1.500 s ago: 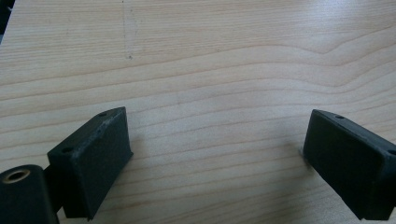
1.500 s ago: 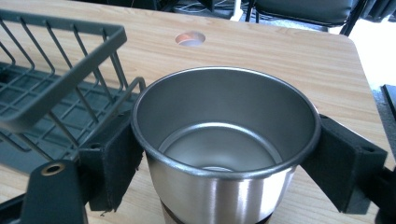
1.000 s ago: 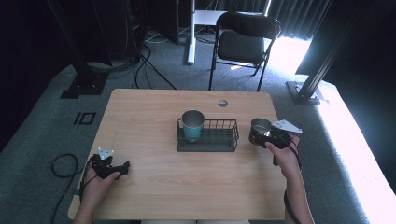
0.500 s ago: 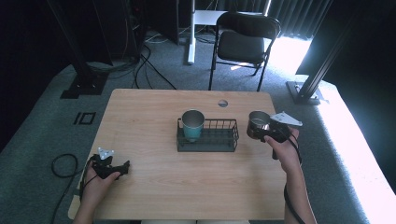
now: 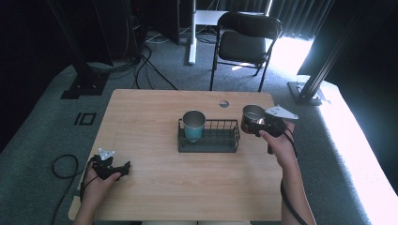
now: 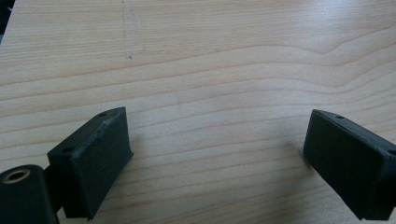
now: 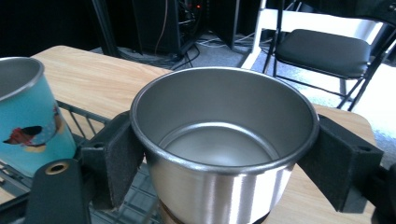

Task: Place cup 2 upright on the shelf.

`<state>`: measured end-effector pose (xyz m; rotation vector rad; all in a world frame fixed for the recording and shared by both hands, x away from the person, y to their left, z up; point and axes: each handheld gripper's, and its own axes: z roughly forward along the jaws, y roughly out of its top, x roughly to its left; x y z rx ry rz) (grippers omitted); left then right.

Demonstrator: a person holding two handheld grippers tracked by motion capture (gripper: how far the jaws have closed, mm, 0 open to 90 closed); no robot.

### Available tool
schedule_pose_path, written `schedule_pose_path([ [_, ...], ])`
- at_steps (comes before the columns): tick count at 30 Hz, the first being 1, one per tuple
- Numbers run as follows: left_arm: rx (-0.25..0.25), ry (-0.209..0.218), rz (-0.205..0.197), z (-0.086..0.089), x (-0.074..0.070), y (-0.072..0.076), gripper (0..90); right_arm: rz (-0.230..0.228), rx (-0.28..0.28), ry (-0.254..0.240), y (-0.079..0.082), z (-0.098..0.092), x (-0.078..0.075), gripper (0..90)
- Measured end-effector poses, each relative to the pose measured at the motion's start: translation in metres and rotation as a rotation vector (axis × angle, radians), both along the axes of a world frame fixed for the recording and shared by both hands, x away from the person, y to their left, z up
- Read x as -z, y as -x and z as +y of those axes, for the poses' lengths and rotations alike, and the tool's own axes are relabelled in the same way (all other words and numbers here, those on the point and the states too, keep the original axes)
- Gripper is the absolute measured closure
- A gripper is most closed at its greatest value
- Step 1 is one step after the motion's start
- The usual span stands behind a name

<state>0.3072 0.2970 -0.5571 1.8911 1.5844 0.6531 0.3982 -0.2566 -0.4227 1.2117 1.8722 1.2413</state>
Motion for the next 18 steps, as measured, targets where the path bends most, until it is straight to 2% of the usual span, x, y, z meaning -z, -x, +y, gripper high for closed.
schedule_pose_path([
  [18, 0.002, -0.004, 0.003, 0.000, 0.000, 0.000, 8.1, -0.027, -0.091, -0.008, -0.003, 0.037, -0.017, 18.1],
])
